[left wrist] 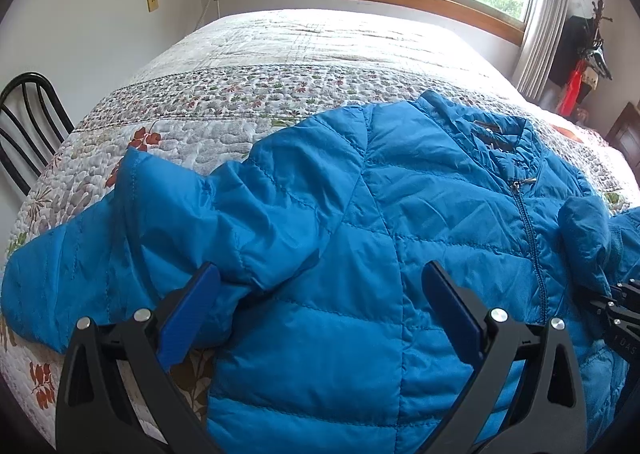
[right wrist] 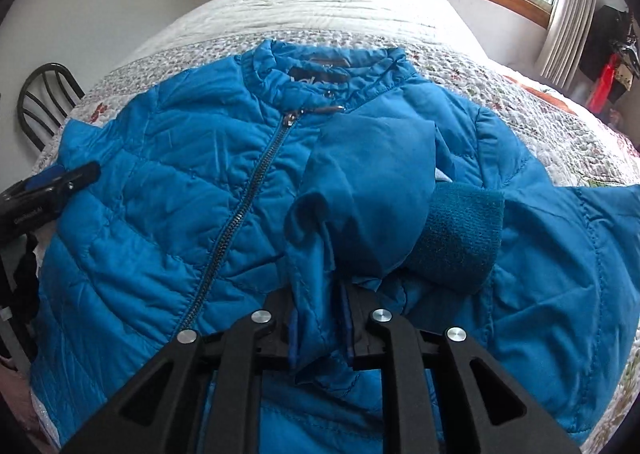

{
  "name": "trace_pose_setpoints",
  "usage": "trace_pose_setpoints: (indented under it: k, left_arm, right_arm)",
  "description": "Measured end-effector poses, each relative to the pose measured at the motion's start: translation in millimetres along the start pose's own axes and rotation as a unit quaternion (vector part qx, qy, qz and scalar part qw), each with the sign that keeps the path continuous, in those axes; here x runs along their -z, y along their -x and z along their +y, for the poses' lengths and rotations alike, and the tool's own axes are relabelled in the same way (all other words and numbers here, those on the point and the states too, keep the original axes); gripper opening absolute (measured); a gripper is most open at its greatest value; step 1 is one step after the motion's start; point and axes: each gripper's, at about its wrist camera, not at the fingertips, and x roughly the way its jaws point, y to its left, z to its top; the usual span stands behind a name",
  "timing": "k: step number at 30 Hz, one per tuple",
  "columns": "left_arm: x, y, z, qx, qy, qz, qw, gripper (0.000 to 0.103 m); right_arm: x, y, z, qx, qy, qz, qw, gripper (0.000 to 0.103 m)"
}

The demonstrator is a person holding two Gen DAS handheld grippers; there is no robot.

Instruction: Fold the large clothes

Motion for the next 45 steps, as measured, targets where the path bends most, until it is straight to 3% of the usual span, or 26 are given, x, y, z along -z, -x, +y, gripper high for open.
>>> trace_pose_setpoints:
  k: [4,10,12,15,19,23,29,31,33,35,36,39,45]
  left_arm:
    - [1,1,0,0.001,-0.002,0.000,1.0000,0.100]
    - [2,8,-4,0.017,-0.005,0.004,0.9998,0.100]
    - [2,16,-9,0.035,-0.008,0.003,0.9993,0.100]
    - [2,26,-28,0.064,-0.024,0.009,0.9976,0.100]
    - [3,34,-72,0.106,-0.054,0.030,0.9924,0.100]
    - [9,33,-130,0.131,-0.099,0.047,0.9853,0.100]
    - [20,8,-187,0.153,-0.131,0.083,0.9760,0.098]
    - [23,3,-198,0.159,-0.140,0.086,0.9734,0.090]
    - [25,-3,-207,0.162,-0.155,0.094,0.9700,0.057]
    - [25,-8,-210,0.174,-0.151,0.102,0.9676,0.043]
    - [24,-8,-211,0.177,-0.150,0.100,0.9675,0.027]
    - [24,-1,-209,0.180,-0.153,0.083,0.9681,0.012]
    - [14,21,-175,0.175,-0.128,0.048,0.9749,0.008]
  right_arm:
    - [2,13,5,-0.031,0.010,-0.008,0.999,0.042]
    - [18,64,-10,-0.107,-0.008,-0.045,0.993,0.044]
    - [24,82,-31,-0.093,-0.043,-0.054,0.993,0.043]
    - [36,104,-75,-0.009,-0.115,-0.064,0.991,0.044]
    - [55,113,-144,0.078,-0.212,-0.060,0.972,0.045]
    - [73,109,-191,0.046,-0.277,-0.074,0.957,0.046]
    - [85,110,-205,-0.009,-0.289,-0.094,0.953,0.046]
    - [89,117,-211,-0.015,-0.294,-0.104,0.950,0.046]
    - [91,119,-220,0.005,-0.309,-0.108,0.945,0.046]
    - [94,116,-230,0.001,-0.329,-0.106,0.938,0.047]
    - [95,112,-234,0.002,-0.336,-0.099,0.937,0.047]
    - [96,104,-237,-0.009,-0.340,-0.095,0.936,0.047]
    - [83,102,-217,-0.061,-0.304,-0.109,0.945,0.047]
